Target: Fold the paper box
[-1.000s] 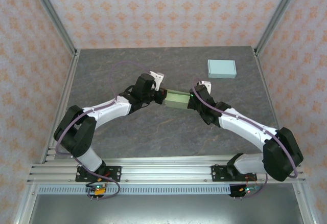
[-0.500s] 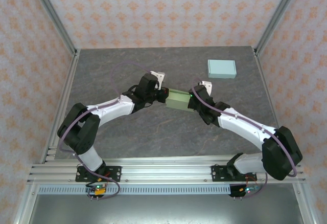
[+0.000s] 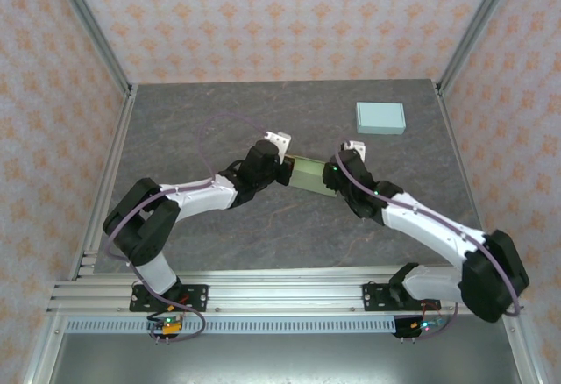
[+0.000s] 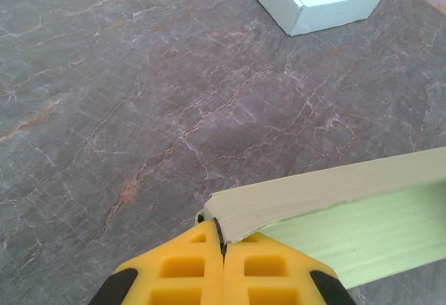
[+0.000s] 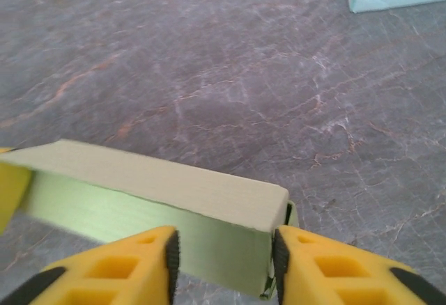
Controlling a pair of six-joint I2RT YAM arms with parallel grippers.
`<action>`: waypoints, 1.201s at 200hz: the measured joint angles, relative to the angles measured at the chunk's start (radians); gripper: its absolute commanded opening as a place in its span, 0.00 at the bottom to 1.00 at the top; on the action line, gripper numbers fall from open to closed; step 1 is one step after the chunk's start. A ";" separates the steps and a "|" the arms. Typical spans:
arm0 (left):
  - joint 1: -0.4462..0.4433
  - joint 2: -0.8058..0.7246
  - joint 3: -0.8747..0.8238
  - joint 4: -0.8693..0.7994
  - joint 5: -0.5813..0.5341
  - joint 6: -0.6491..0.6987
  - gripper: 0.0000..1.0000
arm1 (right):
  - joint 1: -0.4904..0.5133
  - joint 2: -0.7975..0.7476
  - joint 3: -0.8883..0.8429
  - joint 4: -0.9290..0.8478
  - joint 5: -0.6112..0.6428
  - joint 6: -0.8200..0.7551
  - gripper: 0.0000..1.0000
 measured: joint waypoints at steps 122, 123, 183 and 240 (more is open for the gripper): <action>-0.009 0.013 -0.015 0.051 -0.016 0.139 0.07 | -0.128 0.187 0.071 0.030 -0.451 -1.183 0.47; -0.009 0.013 -0.016 0.052 -0.015 0.139 0.08 | -0.128 0.189 0.071 0.031 -0.451 -1.192 0.45; 0.026 -0.095 -0.147 0.094 0.113 0.057 0.62 | -0.071 0.198 -0.011 0.212 -0.366 -1.342 0.35; 0.069 -0.193 -0.150 0.049 0.254 -0.043 0.64 | -0.061 0.212 -0.073 0.374 -0.321 -1.348 0.35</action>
